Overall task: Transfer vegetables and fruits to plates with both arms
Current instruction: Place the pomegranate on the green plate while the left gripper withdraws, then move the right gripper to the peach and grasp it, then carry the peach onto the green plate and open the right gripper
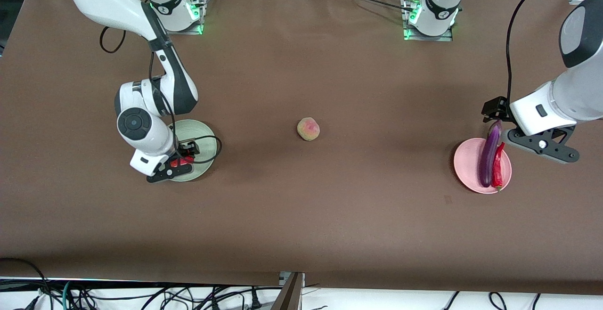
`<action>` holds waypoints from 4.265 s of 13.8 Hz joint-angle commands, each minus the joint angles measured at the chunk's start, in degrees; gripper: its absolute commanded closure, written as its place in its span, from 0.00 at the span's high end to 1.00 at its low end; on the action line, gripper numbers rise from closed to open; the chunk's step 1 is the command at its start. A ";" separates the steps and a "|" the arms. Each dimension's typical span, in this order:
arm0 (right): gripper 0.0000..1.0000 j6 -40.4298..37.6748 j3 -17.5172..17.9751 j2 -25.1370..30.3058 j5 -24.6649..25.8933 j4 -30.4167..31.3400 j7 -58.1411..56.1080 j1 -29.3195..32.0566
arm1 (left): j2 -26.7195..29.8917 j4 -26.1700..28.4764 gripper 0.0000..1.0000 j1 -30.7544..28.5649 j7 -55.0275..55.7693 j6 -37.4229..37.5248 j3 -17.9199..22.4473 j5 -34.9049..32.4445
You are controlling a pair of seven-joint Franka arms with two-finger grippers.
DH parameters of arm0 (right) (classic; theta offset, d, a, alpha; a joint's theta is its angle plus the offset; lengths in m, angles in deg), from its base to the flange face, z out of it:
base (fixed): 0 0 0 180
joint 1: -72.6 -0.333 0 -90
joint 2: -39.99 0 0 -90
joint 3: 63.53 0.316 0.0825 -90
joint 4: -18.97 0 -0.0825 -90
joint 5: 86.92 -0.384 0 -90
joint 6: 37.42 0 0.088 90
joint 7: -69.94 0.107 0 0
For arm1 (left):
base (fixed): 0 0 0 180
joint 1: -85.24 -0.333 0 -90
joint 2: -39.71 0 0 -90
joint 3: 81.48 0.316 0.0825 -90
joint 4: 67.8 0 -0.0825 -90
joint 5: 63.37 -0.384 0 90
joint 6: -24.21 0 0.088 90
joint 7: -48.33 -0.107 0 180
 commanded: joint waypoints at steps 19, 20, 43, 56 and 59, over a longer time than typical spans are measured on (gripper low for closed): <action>1.00 -6.17 10.70 -15.34 -2.64 -29.02 66.84 -23.89 | 15.53 16.55 1.00 10.26 11.57 -12.62 17.19 9.04; 1.00 -4.85 10.61 -15.69 -2.73 -29.11 67.11 -24.16 | 15.53 16.47 1.00 10.26 11.57 -12.61 17.19 8.96; 0.13 -20.71 8.68 -9.55 0.08 -27.79 48.77 -16.98 | 15.53 16.38 1.00 10.18 11.48 -9.18 17.19 9.40; 0.17 -11.21 -3.80 5.75 -0.09 1.45 1.73 -1.58 | 15.53 16.38 1.00 10.26 11.48 -9.18 17.11 9.48; 0.31 -7.12 -3.72 5.05 -1.31 3.15 1.55 -0.78 | 15.53 16.38 1.00 10.18 11.48 -9.18 17.11 9.48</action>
